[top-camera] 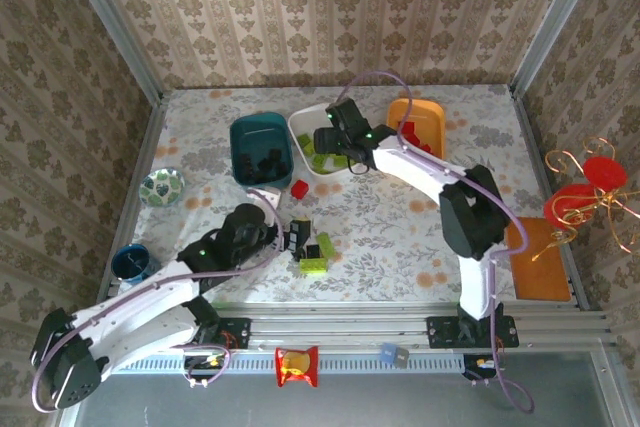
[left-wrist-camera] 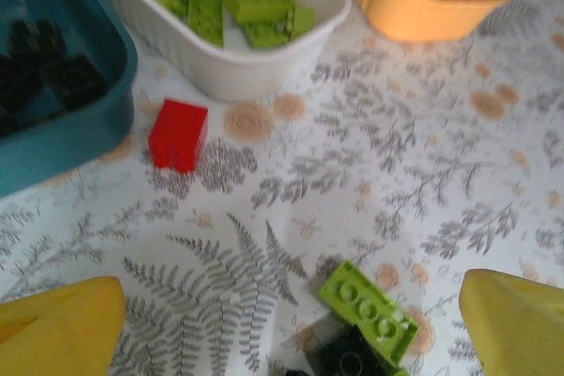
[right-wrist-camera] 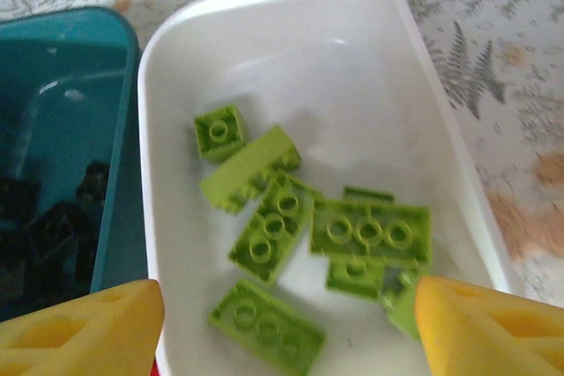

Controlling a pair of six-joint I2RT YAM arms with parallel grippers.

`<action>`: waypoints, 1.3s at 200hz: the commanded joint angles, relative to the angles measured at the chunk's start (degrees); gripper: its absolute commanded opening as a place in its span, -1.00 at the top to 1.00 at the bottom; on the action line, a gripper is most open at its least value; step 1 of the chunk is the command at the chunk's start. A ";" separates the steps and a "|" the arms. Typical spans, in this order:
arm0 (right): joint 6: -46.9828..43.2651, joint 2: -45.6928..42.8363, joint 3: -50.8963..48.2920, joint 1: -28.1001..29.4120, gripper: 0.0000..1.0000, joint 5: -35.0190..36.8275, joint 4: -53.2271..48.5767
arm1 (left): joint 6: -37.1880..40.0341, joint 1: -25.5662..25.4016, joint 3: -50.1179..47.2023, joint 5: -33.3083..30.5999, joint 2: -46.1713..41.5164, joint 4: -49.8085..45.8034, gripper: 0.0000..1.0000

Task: Sort the legos into containers by color
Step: Place the lego in the container, then pick up the lego from the center of the table.

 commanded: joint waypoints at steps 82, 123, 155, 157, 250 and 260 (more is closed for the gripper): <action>5.48 -26.16 -31.29 3.88 -0.53 1.03 7.54 | 3.41 4.59 8.70 -2.91 25.21 5.47 -0.62; 6.09 -30.82 -34.85 3.86 -0.53 2.34 8.01 | 6.17 4.87 11.37 -9.01 37.74 12.32 -0.49; 5.73 -33.68 -35.43 3.88 -0.54 3.14 7.34 | 5.79 5.91 12.25 -10.61 44.49 16.47 -0.42; 5.73 -33.79 -35.45 3.88 -0.54 3.19 7.38 | 5.62 6.01 12.25 -10.62 44.78 16.67 -0.42; 5.21 -38.22 -35.86 3.86 -0.55 3.69 6.88 | 7.23 10.03 12.65 -6.47 53.03 29.64 -0.43; 5.13 -38.45 -35.84 3.88 -0.55 3.67 6.69 | 7.67 10.17 12.75 -6.39 53.74 30.76 -0.38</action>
